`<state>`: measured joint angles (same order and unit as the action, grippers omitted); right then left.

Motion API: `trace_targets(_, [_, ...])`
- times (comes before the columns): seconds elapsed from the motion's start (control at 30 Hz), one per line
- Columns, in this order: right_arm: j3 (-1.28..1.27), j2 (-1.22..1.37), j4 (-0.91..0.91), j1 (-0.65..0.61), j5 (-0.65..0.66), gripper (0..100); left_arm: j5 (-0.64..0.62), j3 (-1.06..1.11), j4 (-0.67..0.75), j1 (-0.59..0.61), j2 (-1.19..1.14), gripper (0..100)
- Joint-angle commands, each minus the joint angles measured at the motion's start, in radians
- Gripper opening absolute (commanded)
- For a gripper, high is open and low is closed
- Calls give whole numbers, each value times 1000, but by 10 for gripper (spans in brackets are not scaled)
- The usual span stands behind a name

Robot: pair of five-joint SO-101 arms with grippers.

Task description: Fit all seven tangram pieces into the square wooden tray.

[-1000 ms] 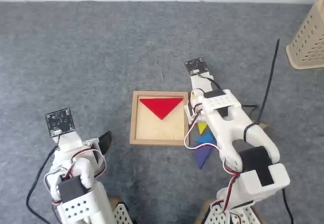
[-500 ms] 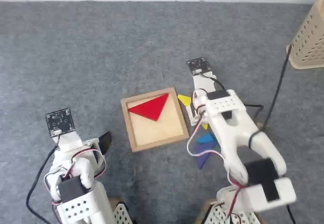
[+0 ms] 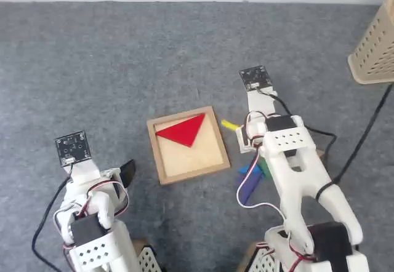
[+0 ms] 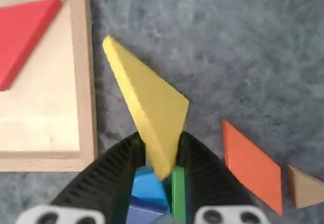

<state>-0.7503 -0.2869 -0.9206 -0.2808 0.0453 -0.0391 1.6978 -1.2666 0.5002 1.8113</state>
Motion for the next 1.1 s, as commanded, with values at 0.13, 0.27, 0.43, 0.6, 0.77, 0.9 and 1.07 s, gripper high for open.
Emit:
trace_targets(0.13, [8,-62,-5,-74,14,69,2,-13,2,-2,12,354])
trace_targets(0.27, [5,-59,-10,-99,38,67,2,-13,2,-2,12,354])
trace_targets(0.43, [-17,-64,-2,-116,41,10,2,-13,2,-2,12,354])
trace_targets(0.6, [-35,-64,-2,-193,83,6,2,-13,2,-2,12,354])
trace_targets(0.77, [-55,-65,-5,-271,127,6,2,-13,2,-2,12,354])
trace_targets(0.9, [-87,-130,-12,-321,169,6,2,-13,2,-2,12,354])
trace_targets(1.07, [-138,-312,-56,-369,167,84,2,-13,2,-2,12,354])
